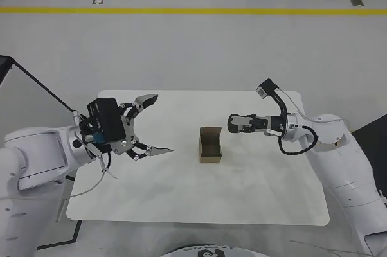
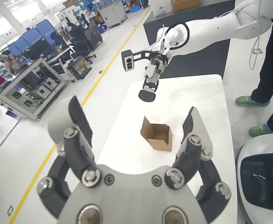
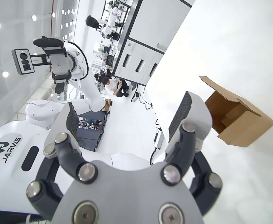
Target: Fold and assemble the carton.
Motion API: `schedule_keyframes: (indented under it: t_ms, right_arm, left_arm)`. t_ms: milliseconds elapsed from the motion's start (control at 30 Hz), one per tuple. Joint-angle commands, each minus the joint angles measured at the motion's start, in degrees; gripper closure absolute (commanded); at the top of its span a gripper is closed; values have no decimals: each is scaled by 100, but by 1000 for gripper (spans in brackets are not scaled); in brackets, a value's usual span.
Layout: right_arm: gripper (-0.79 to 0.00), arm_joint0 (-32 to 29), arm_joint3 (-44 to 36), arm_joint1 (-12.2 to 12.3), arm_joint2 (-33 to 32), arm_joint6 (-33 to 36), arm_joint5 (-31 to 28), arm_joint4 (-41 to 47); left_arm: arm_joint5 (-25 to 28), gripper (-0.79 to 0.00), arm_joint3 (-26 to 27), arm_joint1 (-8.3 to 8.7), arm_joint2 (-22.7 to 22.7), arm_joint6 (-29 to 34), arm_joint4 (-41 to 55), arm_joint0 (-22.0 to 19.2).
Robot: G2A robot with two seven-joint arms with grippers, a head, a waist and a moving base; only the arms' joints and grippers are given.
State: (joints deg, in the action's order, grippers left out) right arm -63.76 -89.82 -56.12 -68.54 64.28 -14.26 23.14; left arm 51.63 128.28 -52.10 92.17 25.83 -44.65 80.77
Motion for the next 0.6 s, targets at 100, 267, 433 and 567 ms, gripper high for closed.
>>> schedule_keyframes:
  t_ms: [100,267,433,567]
  right_arm:
    - [-785,0,0,0,0,0,0,0]
    - [-785,-81,-40,1,-20,-130,-48,-46]
    - [-785,-275,57,36,-189,-68,-337,-27]
    - [-785,-416,142,65,-307,-99,-411,-123]
  left_arm:
    - [8,0,1,0,8,-28,2,-1]
    - [-571,0,-436,-3,-290,211,777,313]
    - [-1133,0,-651,29,-772,1179,1696,312]
    - [-1518,0,-788,46,-1035,1806,2060,199]
